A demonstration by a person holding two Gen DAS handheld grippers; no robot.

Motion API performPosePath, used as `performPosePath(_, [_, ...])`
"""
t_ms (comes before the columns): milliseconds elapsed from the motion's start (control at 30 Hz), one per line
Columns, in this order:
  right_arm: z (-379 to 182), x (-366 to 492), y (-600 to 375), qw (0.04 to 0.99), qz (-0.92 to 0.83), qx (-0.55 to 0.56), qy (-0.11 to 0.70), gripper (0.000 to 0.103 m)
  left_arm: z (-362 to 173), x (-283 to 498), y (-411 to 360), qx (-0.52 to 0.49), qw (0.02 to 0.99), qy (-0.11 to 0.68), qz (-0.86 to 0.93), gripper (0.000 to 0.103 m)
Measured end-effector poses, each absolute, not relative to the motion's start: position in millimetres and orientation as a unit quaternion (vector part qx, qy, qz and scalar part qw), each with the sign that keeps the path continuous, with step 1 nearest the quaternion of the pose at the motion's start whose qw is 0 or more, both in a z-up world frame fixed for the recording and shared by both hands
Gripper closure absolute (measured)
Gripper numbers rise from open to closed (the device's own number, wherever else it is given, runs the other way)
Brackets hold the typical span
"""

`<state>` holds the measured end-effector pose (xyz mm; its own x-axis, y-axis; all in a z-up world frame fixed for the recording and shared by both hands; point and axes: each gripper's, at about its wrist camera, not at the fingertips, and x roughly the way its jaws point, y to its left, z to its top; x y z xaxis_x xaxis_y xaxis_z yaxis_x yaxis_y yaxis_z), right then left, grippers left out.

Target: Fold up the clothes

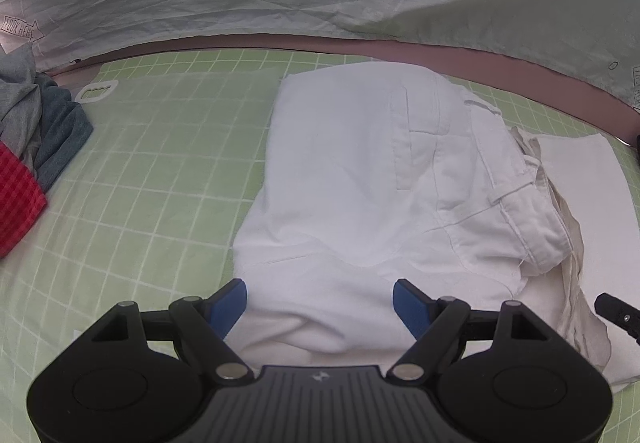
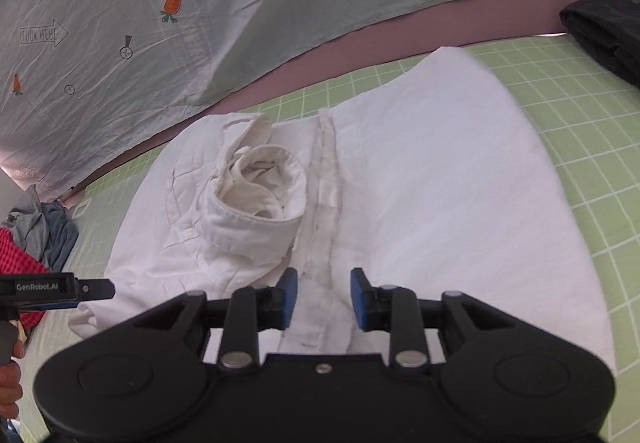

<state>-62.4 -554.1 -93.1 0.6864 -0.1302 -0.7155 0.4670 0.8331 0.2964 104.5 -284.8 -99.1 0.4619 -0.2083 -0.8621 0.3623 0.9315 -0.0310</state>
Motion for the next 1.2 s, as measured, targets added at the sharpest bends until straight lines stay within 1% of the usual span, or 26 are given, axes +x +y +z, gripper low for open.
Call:
performPosePath(67, [-87,-68,-568,0.890,-0.210,0.205,0.349,0.037,-100,110,-278,0.074,0.851,0.493,-0.163,0.022])
performPosePath(167, [-92,-72,-595,0.880,-0.260,0.174,0.358,0.031,-107,122,-268,0.056,0.846,0.505,-0.163,0.022])
performPosePath(267, [-106,-77,-629,0.856,-0.298,0.183,0.382,0.031,-113,134,-257,0.038,0.840,0.517,-0.163,0.022])
performPosePath(400, [-115,-88,-647,0.846,-0.307,0.197,0.388,0.031,-122,151,-244,0.014,0.831,0.532,-0.163,0.022])
performPosePath(500, [-121,-93,-654,0.838,-0.314,0.215,0.390,0.030,-131,163,-251,0.010,0.823,0.538,-0.182,0.022])
performPosePath(633, [-127,-96,-653,0.832,-0.320,0.223,0.396,0.029,-148,183,-261,-0.031,0.796,0.564,-0.217,0.022])
performPosePath(733, [-126,-96,-652,0.830,-0.322,0.225,0.396,0.028,-158,194,-270,-0.030,0.783,0.577,-0.230,0.022])
performPosePath(833, [-126,-96,-652,0.829,-0.326,0.226,0.395,0.028,-148,191,-276,-0.026,0.789,0.558,-0.258,0.043])
performPosePath(867, [-126,-96,-652,0.828,-0.328,0.227,0.394,0.028,-143,188,-277,-0.025,0.792,0.550,-0.263,0.062])
performPosePath(900, [-126,-96,-653,0.827,-0.331,0.230,0.392,0.028,-137,186,-278,-0.024,0.796,0.542,-0.268,0.078])
performPosePath(967, [-127,-98,-655,0.825,-0.336,0.237,0.388,0.028,-126,181,-280,-0.022,0.803,0.527,-0.278,0.093])
performPosePath(1067, [-127,-100,-656,0.824,-0.340,0.243,0.382,0.028,-100,167,-287,-0.017,0.816,0.491,-0.304,0.097])
performPosePath(1200, [-127,-106,-658,0.824,-0.340,0.254,0.375,0.028,-56,131,-327,0.002,0.827,0.433,-0.358,0.097])
